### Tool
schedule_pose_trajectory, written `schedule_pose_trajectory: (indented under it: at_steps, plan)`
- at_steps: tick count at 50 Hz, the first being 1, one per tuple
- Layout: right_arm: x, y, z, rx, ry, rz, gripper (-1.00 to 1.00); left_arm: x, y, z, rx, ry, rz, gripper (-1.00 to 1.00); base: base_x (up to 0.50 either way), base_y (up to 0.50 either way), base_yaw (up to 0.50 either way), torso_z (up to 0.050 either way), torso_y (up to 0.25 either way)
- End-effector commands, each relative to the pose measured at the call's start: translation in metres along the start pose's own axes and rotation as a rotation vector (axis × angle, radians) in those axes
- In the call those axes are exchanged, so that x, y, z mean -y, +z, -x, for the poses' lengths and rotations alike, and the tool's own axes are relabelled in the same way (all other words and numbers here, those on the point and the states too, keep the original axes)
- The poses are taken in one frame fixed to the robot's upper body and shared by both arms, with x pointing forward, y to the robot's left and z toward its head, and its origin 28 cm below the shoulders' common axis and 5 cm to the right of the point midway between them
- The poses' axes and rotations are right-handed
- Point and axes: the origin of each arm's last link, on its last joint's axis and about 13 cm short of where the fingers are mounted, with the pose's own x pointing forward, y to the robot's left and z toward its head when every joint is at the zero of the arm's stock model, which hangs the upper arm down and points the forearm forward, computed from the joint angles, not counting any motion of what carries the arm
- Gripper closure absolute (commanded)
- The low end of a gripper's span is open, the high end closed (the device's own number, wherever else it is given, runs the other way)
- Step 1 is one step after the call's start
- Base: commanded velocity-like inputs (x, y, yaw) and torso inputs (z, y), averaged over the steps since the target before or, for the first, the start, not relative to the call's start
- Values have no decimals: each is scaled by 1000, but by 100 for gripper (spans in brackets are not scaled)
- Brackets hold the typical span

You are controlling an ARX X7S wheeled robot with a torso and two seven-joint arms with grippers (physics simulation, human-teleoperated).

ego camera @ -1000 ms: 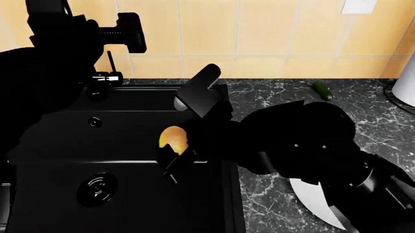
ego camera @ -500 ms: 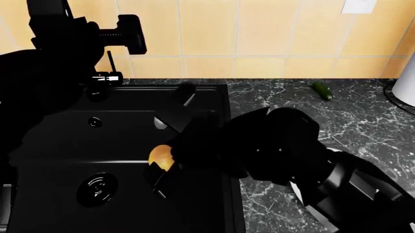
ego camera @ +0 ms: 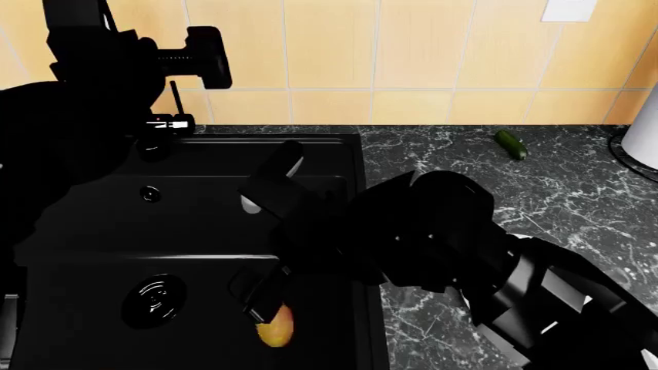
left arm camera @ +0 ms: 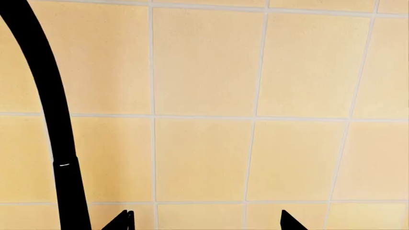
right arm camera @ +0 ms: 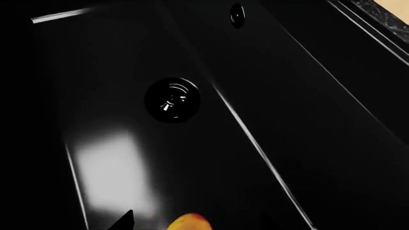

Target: Pick the mango from the counter and place it in the sink. Then turn on the sink faucet.

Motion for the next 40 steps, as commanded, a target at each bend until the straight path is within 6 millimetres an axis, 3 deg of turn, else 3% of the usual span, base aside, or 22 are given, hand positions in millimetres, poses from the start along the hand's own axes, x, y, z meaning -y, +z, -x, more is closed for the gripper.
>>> schedule_pose_trajectory:
  at_steps: [1, 12, 17, 34, 40]
  plan:
    - [0, -1, 0, 1, -3, 10, -100, 1, -2, 0, -6, -2, -4, -100, 0, 0, 0, 0, 0]
    - [5, 4, 9, 102, -37, -28, -100, 0, -1, 0, -3, 1, 0, -100, 0, 0, 0, 0, 0]
    - [17, 10, 19, 174, -102, -78, -100, 0, -2, -1, -4, -2, -1, -100, 0, 0, 0, 0, 0]
    - [69, 13, 79, 335, -408, -228, -100, 0, -6, -3, -8, 2, 12, -100, 0, 0, 0, 0, 0]
    - [74, 23, 103, 438, -475, -275, -100, 0, -12, -13, 7, 9, 7, -100, 0, 0, 0, 0, 0]
